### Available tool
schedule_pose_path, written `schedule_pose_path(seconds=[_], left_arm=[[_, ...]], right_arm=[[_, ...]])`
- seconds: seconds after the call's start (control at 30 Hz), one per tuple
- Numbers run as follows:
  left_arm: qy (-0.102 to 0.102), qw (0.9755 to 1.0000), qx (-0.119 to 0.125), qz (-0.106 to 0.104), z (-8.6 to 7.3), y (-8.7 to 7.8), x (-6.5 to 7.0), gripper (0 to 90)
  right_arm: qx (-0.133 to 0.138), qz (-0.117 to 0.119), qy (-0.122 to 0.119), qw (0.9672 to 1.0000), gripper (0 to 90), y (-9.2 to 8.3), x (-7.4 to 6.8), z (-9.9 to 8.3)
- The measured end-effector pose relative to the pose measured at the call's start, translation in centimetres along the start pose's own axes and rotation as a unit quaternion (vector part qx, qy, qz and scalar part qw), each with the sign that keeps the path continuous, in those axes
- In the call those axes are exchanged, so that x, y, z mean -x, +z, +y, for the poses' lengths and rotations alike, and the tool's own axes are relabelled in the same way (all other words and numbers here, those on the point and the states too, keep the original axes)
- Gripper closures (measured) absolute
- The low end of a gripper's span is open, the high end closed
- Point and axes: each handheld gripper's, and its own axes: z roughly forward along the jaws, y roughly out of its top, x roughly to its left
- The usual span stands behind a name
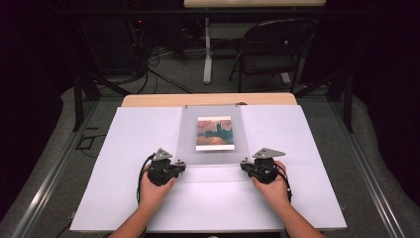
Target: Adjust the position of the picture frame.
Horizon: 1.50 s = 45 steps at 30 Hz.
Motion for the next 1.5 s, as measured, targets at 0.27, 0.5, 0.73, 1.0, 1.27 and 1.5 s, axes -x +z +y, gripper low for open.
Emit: schedule_pose_path(seconds=[0.27, 0.5, 0.73, 1.0, 1.27, 1.5], left_arm=[[-0.004, 1.0, 0.003, -0.002, -0.1, 0.0, -0.1, 84.3], [0.001, 1.0, 0.002, 0.007, -0.1, 0.0, 0.1, 84.5], [-0.001, 1.0, -0.003, 0.007, -0.2, -0.2, 0.2, 84.8], [0.002, 1.0, -0.006, 0.005, -0.6, -0.7, 0.5, 84.8], [-0.001, 1.0, 0.002, 0.008, -0.7, -0.9, 0.9, 80.7], [0.011, 0.9999, 0.002, 0.011, -0.9, -1.2, 1.6, 67.6]], right_arm=[[0.006, 0.005, 0.01, 0.9999, 84.6, 0.1, 0.1, -0.1], [0.003, 0.003, 0.013, 0.9999, 84.6, -0.1, 0.0, -0.1], [-0.006, 0.005, 0.005, 1.0, 85.2, -0.3, -0.2, -0.1], [-0.006, 0.011, -0.004, 0.9999, 85.2, -0.6, -0.6, -0.4], [-0.006, 0.014, -0.01, 0.9998, 76.4, -1.0, -0.9, -0.5], [-0.004, 0.0, -0.028, 0.9996, 58.1, -1.8, -1.5, -0.5]])
